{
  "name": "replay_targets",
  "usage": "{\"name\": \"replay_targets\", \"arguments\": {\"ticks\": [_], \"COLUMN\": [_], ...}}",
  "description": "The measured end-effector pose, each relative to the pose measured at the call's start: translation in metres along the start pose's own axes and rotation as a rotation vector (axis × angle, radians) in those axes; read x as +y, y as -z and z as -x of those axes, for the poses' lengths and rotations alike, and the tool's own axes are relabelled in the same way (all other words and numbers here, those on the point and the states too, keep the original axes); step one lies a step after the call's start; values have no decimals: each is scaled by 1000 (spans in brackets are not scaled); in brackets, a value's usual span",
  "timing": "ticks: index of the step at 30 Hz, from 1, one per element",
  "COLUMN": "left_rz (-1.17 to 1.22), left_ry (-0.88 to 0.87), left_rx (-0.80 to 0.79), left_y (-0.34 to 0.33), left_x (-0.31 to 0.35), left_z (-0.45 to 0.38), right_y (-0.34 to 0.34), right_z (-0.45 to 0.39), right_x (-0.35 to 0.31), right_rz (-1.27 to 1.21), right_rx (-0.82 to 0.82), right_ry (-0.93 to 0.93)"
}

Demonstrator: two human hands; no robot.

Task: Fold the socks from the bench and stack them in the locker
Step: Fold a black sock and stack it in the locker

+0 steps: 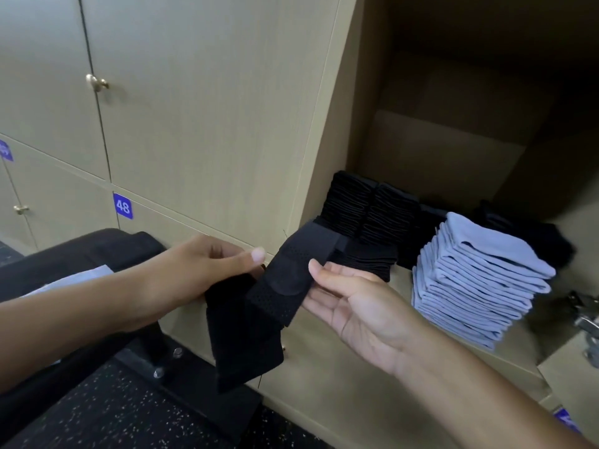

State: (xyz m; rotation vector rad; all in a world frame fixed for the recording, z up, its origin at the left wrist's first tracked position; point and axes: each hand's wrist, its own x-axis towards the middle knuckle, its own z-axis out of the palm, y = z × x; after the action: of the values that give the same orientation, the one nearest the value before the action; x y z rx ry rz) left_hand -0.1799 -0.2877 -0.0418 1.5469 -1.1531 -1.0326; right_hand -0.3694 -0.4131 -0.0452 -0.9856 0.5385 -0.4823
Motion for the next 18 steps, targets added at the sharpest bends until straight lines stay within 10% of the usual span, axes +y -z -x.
{"name": "replay_targets", "arguments": {"ticks": [15,18], "left_rz": [-240,-364], "left_ry": [-23,3], "left_rx": [215,39], "left_y": [6,17], "left_x": [-1,7], "left_z": [-7,0], "right_y": [-8,-8], "right_z": [-7,-1], "right_x": [14,1], "right_rz": [766,1145], "right_rx": [308,23], "right_ry": [212,440]}}
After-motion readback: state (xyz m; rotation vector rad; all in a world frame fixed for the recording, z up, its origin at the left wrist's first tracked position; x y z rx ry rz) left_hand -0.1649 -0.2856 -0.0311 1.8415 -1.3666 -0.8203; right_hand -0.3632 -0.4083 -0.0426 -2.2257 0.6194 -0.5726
